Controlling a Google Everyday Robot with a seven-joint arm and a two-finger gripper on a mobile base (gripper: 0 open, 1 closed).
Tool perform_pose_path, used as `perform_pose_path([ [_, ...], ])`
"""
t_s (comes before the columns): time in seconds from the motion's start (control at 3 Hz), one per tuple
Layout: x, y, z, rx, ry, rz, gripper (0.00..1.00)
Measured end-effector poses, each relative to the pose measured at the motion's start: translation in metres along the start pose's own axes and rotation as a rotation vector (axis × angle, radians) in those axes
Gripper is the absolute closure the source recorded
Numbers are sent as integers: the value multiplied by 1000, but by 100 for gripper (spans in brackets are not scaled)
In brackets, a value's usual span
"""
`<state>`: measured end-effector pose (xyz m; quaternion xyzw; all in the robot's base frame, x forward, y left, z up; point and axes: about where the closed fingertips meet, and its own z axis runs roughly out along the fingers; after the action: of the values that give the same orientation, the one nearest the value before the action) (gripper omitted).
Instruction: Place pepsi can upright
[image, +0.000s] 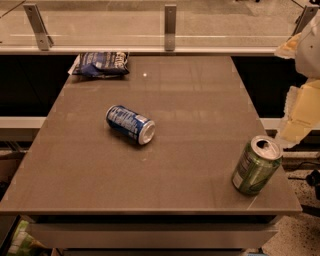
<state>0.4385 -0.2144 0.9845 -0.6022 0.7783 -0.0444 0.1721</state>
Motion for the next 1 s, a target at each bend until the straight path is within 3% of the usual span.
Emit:
perform_pose_path([
  [0.33,0,0,0,0,0,0,0],
  [0.67,-15,0,-11,19,-50,91,0],
  [1.0,-19,1,-14,25,-48,97,0],
])
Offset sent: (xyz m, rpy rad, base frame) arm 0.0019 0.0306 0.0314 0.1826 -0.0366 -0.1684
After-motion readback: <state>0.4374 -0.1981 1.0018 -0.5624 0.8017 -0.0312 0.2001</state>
